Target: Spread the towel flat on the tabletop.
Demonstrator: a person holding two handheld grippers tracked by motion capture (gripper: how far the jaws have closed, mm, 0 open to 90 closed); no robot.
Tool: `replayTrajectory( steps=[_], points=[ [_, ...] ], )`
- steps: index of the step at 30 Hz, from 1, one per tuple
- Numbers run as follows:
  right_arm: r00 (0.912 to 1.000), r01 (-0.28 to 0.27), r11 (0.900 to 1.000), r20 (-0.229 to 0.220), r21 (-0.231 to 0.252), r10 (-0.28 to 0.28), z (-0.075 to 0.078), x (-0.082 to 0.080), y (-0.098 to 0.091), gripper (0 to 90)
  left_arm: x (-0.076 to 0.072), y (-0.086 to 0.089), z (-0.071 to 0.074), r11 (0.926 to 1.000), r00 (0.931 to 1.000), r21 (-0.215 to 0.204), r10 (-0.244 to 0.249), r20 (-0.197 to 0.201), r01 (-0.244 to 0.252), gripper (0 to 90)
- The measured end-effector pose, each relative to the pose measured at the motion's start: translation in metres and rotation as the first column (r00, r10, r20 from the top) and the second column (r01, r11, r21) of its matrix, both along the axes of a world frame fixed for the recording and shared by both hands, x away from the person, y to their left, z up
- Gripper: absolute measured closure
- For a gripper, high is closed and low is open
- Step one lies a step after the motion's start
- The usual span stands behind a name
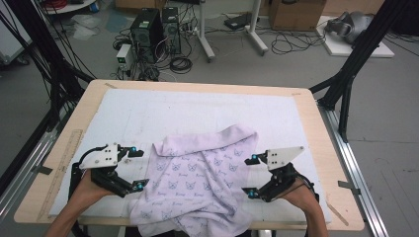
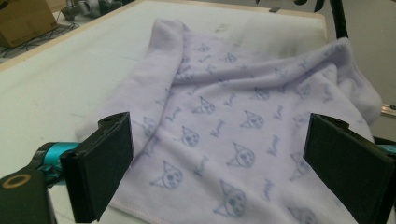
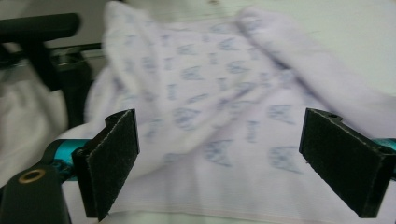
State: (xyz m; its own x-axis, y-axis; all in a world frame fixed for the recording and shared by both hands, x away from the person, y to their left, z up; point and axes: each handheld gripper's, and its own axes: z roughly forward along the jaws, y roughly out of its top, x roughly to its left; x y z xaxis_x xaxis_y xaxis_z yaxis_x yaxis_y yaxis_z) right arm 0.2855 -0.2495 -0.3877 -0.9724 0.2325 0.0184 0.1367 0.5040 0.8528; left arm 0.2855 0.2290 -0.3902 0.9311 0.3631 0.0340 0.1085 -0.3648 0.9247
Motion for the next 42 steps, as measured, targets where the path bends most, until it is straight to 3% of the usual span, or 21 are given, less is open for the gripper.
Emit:
replayTrajectory(
  steps=[4,7,10,13,15,17,19,21,25,29,31,36,41,42],
  points=[
    [0.9962,0.082,0.9966,0.032,-0.012,-0.081,0.005,0.016,-0.005,10.7,0.020,-0.008,0.004,0.9996,0.9996,0.009,0.027,0.013,-0.027,7.9],
    [0.9910,0.128,0.9918,0.041,-0.001,-0.127,0.008,0.029,-0.010,9.8,0.037,-0.013,0.003,0.9991,0.9991,0.016,0.039,-0.018,-0.039,6.6],
    [0.9805,0.188,0.9822,0.059,-0.004,-0.187,0.011,0.039,-0.015,9.8,0.052,-0.016,-0.001,0.9971,0.9967,0.011,0.075,-0.029,-0.075,1.7],
    [0.9671,0.243,0.9701,0.081,-0.010,-0.241,0.013,0.049,-0.020,9.7,0.064,-0.018,-0.003,0.9970,0.9954,0.018,0.076,-0.059,-0.075,1.7],
    [0.9633,0.260,0.9655,0.073,-0.016,-0.258,0.014,0.053,-0.022,9.7,0.069,-0.020,-0.005,0.9967,0.9944,0.023,0.080,-0.069,-0.078,1.7],
    [0.9580,0.280,0.9599,0.070,-0.019,-0.278,0.013,0.057,-0.024,9.8,0.074,-0.021,-0.008,0.9949,0.9929,0.048,0.092,-0.076,-0.088,1.7],
    [0.9547,0.294,0.9544,0.067,-0.055,-0.290,0.009,0.061,-0.023,9.8,0.077,-0.023,-0.014,0.9926,0.9900,0.078,0.101,-0.099,-0.094,1.7],
    [0.9612,0.275,0.9579,0.051,-0.083,-0.271,0.003,0.062,-0.020,9.9,0.079,-0.028,-0.021,0.9895,0.9902,0.120,0.093,-0.104,-0.080,1.7],
    [0.9719,0.235,0.9615,0.028,-0.141,-0.234,-0.008,0.062,-0.013,9.9,0.078,-0.034,-0.026,0.9881,0.9921,0.146,0.064,-0.108,-0.048,1.7],
    [0.9825,0.184,0.9617,0.013,-0.203,-0.186,-0.020,0.060,-0.006,10.5,0.077,-0.032,-0.029,0.9840,0.9955,0.174,0.052,-0.079,-0.038,1.7],
    [0.9824,0.184,0.9549,0.012,-0.233,-0.186,-0.025,0.062,-0.003,10.5,0.078,-0.031,-0.032,0.9819,0.9948,0.186,0.053,-0.087,-0.036,1.7],
    [0.9808,0.192,0.9537,0.013,-0.231,-0.195,-0.028,0.066,0.002,10.5,0.083,-0.034,-0.038,0.9768,0.9906,0.208,0.075,-0.114,-0.050,2.5],
    [0.9764,0.212,0.9551,0.006,-0.207,-0.216,-0.027,0.068,-0.002,10.5,0.096,-0.034,-0.045,0.9720,0.9732,0.214,0.138,-0.184,-0.097,2.6],
    [0.9767,0.211,0.9545,0.009,-0.211,-0.214,-0.026,0.068,-0.003,10.5,0.097,-0.035,-0.045,0.9728,0.9730,0.211,0.136,-0.186,-0.096,3.2]
  ],
)
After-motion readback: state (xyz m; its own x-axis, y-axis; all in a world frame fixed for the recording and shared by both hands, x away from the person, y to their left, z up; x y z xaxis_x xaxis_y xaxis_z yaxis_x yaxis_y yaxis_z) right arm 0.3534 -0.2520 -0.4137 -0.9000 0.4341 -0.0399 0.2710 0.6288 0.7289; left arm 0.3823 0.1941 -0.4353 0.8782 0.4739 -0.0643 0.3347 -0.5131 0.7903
